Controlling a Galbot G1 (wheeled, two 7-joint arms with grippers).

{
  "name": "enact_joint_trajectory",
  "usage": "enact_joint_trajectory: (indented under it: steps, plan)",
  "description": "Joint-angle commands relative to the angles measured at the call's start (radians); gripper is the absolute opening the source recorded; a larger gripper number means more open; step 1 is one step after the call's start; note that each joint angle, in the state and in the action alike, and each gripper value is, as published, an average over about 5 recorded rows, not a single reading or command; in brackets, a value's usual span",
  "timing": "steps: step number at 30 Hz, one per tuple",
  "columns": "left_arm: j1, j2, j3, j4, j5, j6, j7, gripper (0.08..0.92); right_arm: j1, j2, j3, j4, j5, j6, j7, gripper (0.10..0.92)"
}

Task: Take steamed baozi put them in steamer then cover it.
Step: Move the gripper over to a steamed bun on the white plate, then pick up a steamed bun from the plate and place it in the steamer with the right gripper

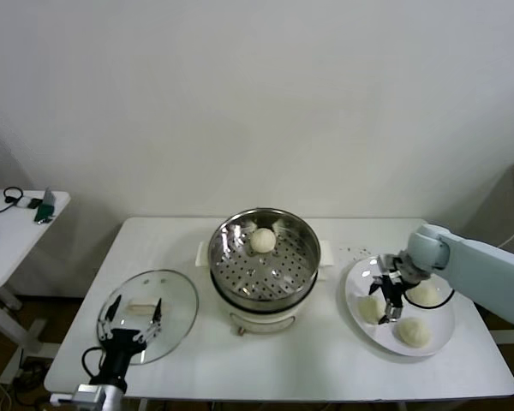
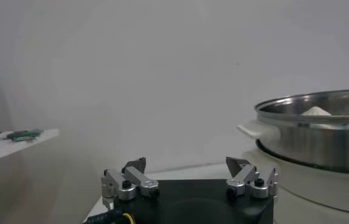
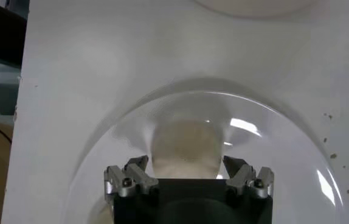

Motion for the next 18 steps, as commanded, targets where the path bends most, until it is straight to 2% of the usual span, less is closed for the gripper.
enact_joint_trajectory:
  steps: [1,6,12,18]
  plan:
    - [-0.004,-0.004,-0.001,0.002,0.003,0.000,0.000,0.823,-0.020,0.017,0.010,-0.020,-0.001,-0.001,-0.002,0.775]
    - [-0.009,-0.008,0.000,0.002,0.002,0.001,0.000,0.823,-0.016,0.023,0.014,-0.031,0.002,0.002,-0.003,0.710]
    - [-0.008,-0.009,-0.002,0.000,0.000,0.002,0.000,0.823,-0.006,0.016,0.019,-0.032,0.027,0.004,-0.003,0.689]
    - [-0.008,-0.009,-0.004,-0.002,-0.003,0.003,0.000,0.823,0.139,-0.016,-0.055,-0.012,0.167,-0.006,0.004,0.687]
